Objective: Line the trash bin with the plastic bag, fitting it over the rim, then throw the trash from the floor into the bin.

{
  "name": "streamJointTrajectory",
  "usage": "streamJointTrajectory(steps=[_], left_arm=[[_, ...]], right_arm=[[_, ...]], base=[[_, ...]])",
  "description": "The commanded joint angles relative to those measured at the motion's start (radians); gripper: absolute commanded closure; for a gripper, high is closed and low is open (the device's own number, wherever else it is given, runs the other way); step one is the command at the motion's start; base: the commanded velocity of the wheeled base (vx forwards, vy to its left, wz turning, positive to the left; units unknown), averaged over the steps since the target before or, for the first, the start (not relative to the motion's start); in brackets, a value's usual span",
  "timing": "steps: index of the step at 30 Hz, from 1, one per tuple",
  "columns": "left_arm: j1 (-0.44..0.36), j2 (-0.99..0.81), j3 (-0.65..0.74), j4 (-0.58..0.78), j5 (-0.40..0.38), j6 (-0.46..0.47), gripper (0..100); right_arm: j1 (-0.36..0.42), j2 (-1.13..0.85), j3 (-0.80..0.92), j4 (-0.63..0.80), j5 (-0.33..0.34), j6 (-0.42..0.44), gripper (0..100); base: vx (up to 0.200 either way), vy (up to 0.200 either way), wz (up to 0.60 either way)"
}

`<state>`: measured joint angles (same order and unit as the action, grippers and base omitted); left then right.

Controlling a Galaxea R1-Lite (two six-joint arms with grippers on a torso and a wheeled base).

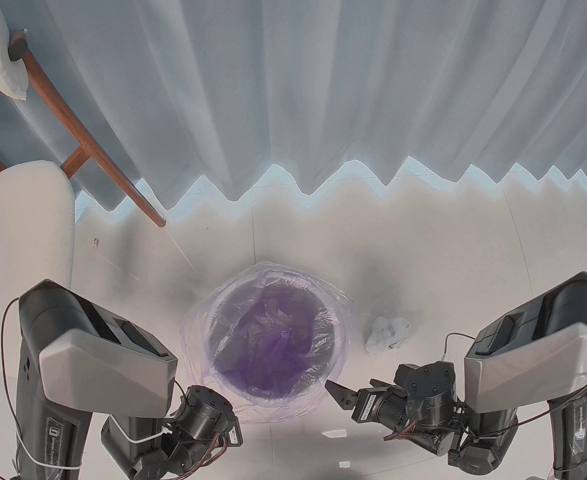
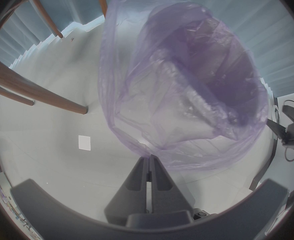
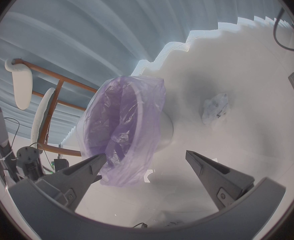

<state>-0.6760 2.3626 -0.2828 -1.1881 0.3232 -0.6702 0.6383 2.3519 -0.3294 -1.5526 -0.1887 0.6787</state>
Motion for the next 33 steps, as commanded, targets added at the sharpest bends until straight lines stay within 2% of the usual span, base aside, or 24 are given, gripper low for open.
streamJointTrajectory(steps=[1, 7, 8, 21, 31, 32, 33], left_arm=[[-0.03, -0.017, 0.019, -0.021, 0.0, -0.002, 100], [-0.03, -0.019, 0.025, -0.036, 0.002, 0.0, 100], [-0.03, -0.019, 0.025, -0.036, 0.002, 0.0, 100], [-0.051, -0.012, 0.028, -0.076, 0.016, 0.003, 100], [-0.05, -0.009, 0.025, -0.082, 0.017, 0.003, 100], [-0.053, -0.009, 0.025, -0.082, 0.017, 0.001, 100], [-0.054, -0.009, 0.024, -0.082, 0.017, 0.003, 100]], right_arm=[[0.0, 0.049, -0.043, -0.011, -0.001, 0.001, 0], [-0.011, 0.081, -0.08, -0.011, -0.008, 0.004, 0], [-0.012, 0.083, -0.082, -0.011, -0.012, 0.004, 100], [-0.055, 0.125, -0.103, -0.012, -0.024, 0.007, 100], [-0.031, 0.03, -0.068, -0.011, -0.024, 0.005, 100], [-0.031, 0.024, -0.046, -0.012, -0.024, 0.008, 0], [-0.031, 0.021, -0.042, -0.012, -0.026, 0.01, 0]], base=[[0.0, 0.0, 0.0], [0.0, 0.0, 0.0], [0.0, 0.0, 0.0], [0.0, 0.0, 0.0], [0.0, 0.0, 0.0], [0.0, 0.0, 0.0], [0.0, 0.0, 0.0]])
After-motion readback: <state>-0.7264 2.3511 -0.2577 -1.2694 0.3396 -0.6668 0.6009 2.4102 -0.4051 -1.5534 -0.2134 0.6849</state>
